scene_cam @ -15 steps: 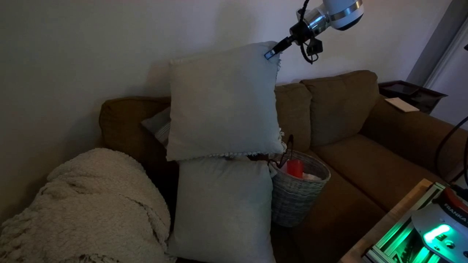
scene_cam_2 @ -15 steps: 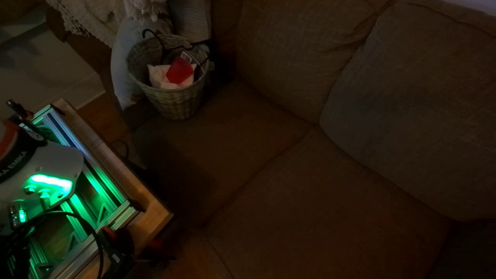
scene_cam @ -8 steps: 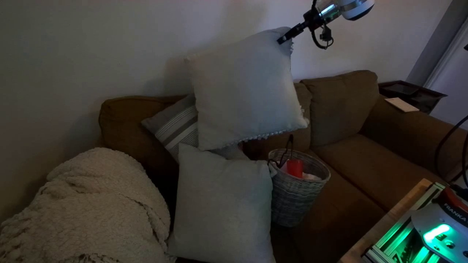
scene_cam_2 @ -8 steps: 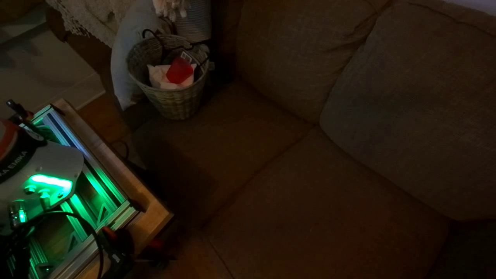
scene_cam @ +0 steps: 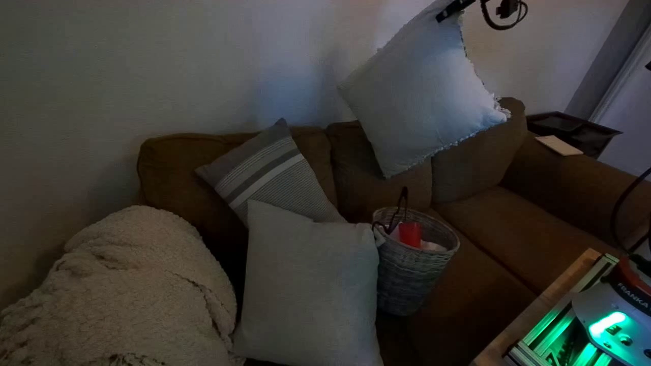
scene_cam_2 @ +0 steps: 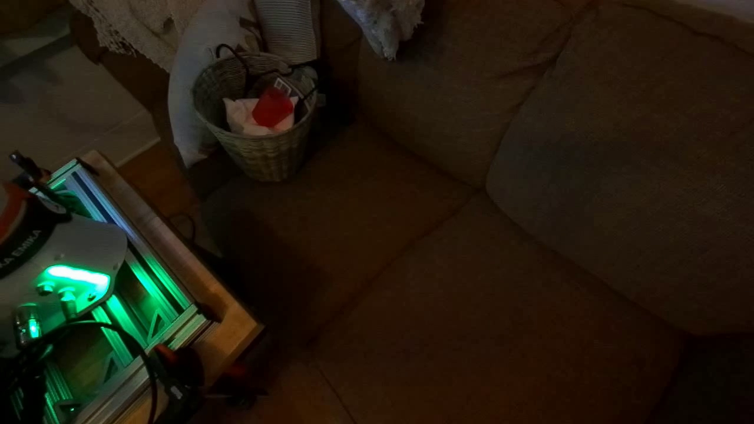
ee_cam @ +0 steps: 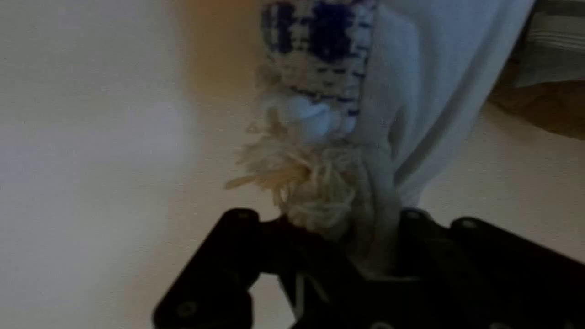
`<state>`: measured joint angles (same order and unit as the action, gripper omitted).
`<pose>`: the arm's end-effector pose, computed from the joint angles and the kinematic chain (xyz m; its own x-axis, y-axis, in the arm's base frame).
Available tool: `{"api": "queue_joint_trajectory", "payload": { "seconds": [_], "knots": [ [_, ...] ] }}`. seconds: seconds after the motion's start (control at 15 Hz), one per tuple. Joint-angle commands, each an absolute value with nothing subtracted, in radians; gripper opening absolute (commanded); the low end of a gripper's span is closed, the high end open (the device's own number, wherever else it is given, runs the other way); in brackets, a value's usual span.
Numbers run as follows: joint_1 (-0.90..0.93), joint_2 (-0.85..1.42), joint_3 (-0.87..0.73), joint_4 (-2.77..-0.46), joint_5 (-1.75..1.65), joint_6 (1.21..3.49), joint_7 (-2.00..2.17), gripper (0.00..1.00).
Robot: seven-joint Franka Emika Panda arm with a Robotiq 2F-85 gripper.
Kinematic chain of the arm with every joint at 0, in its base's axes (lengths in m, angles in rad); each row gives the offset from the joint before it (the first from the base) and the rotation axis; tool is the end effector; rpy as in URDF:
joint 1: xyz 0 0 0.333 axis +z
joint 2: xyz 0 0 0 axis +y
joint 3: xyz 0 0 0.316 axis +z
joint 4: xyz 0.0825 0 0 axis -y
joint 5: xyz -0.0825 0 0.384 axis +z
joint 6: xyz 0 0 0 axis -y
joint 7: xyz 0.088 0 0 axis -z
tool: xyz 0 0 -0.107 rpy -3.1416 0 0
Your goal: Move the white and blue pillow to the right
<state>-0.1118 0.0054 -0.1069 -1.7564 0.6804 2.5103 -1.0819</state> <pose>0.5982 -0.1379 0.6364 0.5204 0.3435 0.7818 0.3708 -0.9156 0.1554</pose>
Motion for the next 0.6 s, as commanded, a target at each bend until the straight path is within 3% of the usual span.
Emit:
{"api": "queue_joint_trajectory", "payload": {
  "seconds": [0.0,0.53],
  "knots": [
    [-0.147,-0.091,-0.145,-1.739,0.503,2.546,-0.908,0.04],
    [-0.256,-0.299,-0.191,-1.779,-0.114,2.484,-0.441,0.04]
  ]
}}
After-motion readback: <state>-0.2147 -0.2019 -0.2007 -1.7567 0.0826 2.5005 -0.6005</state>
